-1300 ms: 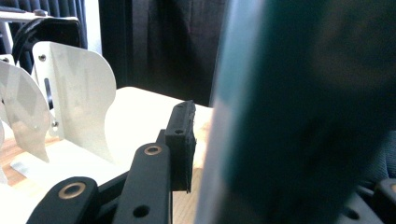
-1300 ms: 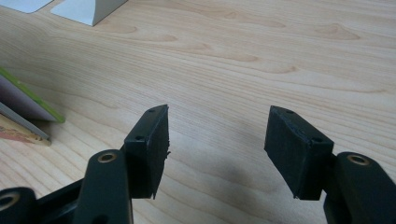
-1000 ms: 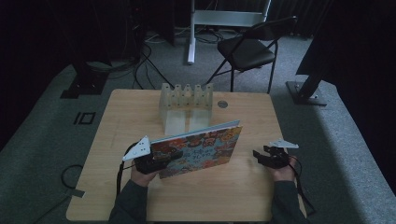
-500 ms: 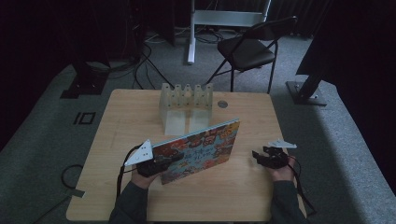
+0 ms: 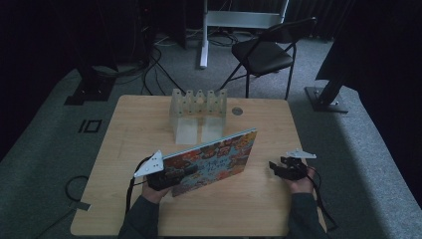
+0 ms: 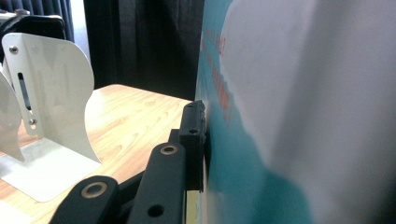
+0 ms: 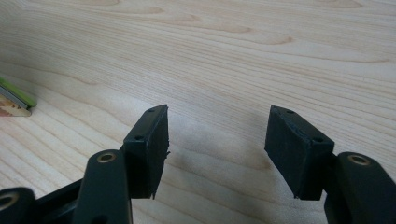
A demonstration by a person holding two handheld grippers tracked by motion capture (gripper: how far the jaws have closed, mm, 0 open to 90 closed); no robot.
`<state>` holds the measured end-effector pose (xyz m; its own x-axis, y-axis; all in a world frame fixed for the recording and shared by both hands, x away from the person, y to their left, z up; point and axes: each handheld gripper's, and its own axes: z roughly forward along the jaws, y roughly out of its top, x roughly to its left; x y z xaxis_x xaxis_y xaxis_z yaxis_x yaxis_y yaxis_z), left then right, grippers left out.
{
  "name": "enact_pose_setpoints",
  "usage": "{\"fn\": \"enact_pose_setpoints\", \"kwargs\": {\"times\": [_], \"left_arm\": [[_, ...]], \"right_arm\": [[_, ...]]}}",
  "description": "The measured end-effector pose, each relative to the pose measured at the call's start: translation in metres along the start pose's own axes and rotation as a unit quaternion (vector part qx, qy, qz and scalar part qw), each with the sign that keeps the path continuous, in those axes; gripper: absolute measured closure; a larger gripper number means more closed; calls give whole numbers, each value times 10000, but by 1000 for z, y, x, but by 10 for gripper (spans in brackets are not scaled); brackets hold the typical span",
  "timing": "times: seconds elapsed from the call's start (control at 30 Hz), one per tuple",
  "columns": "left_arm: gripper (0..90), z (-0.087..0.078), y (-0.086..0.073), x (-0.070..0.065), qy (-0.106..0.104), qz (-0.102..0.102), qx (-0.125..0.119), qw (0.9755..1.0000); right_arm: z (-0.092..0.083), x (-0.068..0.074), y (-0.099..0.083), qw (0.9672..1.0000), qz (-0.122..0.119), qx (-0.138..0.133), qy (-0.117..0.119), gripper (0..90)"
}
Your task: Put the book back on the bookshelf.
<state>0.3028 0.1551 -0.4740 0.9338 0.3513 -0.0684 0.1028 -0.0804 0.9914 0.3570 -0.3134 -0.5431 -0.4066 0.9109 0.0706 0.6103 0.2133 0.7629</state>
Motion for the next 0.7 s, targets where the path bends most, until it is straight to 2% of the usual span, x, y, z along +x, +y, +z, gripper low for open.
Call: {"fn": "enact_pose_setpoints", "kwargs": {"times": [0.3, 0.47, 0.57, 0.7], "left_arm": [[744, 1, -8, 1, 17, -31, 0, 10000], [773, 1, -9, 1, 59, -10, -3, 10000], [789, 1, -10, -1, 160, 111, -3, 9998], [794, 1, -10, -2, 159, 139, 3, 9998]], "right_arm": [[1, -1, -1, 10000, -8, 26, 1, 394], [2, 0, -1, 10000, -17, 43, 1, 394], [3, -1, -1, 10000, -10, 66, 5, 394], [4, -1, -2, 10000, -6, 87, 9, 394]]}}
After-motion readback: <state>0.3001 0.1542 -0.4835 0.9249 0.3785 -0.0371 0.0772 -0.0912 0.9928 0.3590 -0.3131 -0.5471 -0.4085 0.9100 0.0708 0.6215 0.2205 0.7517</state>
